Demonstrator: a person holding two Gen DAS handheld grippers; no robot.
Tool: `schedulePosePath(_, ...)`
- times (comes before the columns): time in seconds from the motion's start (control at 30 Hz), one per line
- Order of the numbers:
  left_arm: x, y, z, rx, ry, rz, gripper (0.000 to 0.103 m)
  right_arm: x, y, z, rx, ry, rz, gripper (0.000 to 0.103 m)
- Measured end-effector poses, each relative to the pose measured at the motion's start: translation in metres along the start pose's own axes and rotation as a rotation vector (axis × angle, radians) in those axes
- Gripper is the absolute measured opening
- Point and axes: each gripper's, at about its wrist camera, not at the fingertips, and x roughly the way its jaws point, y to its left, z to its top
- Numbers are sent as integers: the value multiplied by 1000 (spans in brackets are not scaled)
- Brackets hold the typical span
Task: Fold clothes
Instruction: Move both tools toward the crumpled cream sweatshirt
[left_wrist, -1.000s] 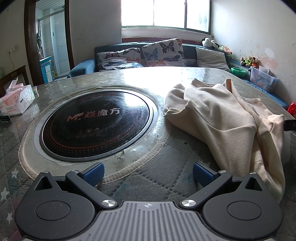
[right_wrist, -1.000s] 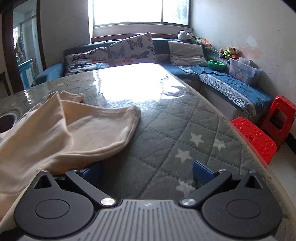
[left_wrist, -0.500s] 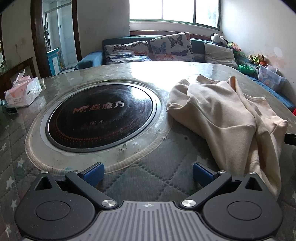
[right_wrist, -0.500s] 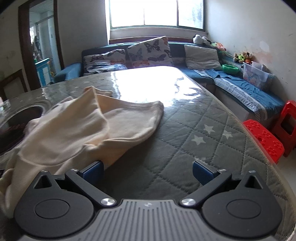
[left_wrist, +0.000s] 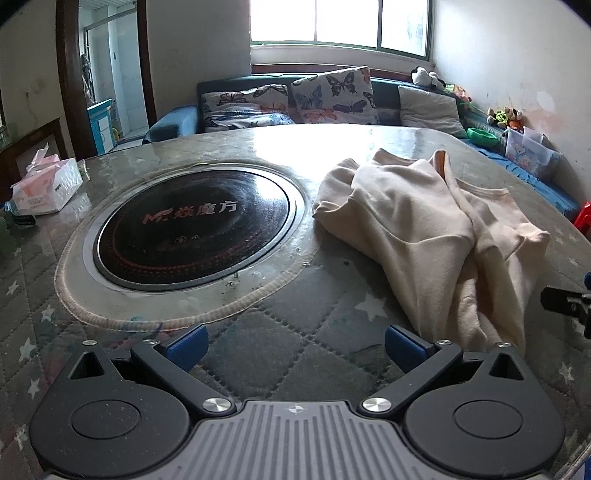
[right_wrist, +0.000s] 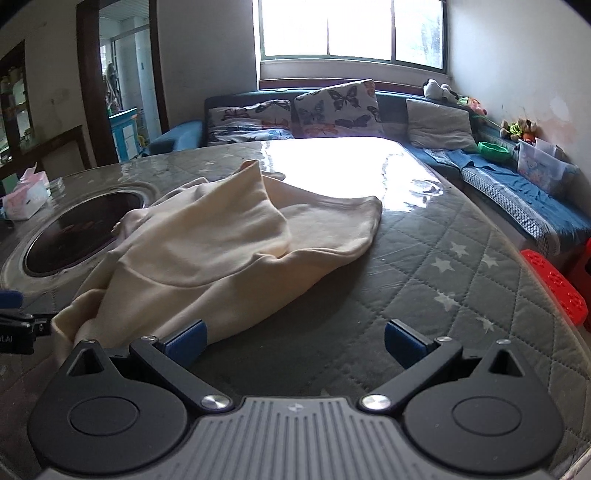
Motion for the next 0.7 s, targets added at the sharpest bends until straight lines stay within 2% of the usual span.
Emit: schedulePosePath(0.7,-21,-14,-20,29,-14,-25,103,-21,8,-21,-10,-27,20,103)
